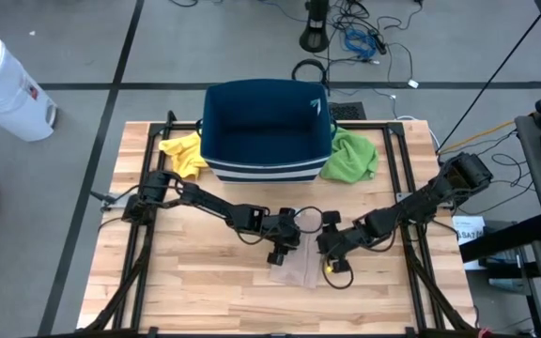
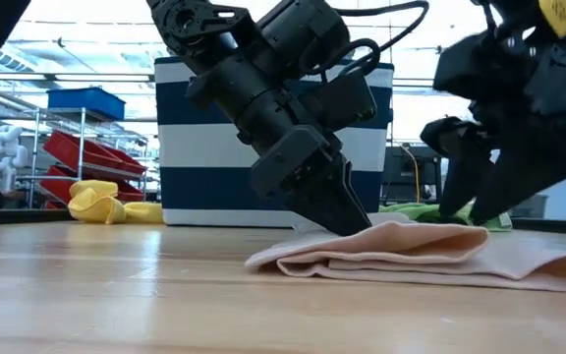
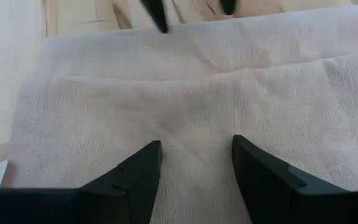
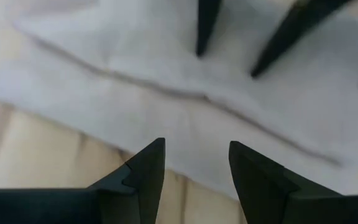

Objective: Fold towel
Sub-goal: Fold the brown towel

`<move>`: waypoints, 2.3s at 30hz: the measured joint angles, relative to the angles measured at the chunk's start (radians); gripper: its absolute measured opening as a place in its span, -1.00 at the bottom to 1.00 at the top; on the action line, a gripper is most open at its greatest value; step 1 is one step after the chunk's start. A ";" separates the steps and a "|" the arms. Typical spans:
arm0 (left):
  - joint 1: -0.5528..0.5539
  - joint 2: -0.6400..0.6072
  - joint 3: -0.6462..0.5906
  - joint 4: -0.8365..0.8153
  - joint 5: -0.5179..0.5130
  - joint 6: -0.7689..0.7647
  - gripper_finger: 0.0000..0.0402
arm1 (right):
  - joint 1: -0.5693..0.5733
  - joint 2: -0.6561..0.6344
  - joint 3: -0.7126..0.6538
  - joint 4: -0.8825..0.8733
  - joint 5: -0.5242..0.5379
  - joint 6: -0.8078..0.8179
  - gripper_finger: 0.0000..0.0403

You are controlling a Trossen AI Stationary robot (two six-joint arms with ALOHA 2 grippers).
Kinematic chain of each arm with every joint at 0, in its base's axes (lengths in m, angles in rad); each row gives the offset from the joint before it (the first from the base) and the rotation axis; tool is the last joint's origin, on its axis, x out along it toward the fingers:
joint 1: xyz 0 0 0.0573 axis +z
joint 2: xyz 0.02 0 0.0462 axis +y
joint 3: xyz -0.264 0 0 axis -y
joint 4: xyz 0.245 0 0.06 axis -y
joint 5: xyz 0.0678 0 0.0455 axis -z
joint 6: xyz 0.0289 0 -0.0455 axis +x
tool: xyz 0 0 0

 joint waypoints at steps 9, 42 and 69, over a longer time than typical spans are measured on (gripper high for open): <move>-0.006 -0.057 -0.004 -0.011 -0.010 0.017 0.02 | 0.022 0.007 0.002 0.052 0.083 -0.133 -0.17; -0.063 -0.062 0.000 -0.028 0.022 0.034 0.02 | -0.105 0.039 0.003 0.136 -0.016 -0.674 -0.42; -0.086 -0.063 0.001 -0.025 0.036 0.030 0.02 | -0.135 0.135 0.005 0.237 -0.110 -0.704 -0.40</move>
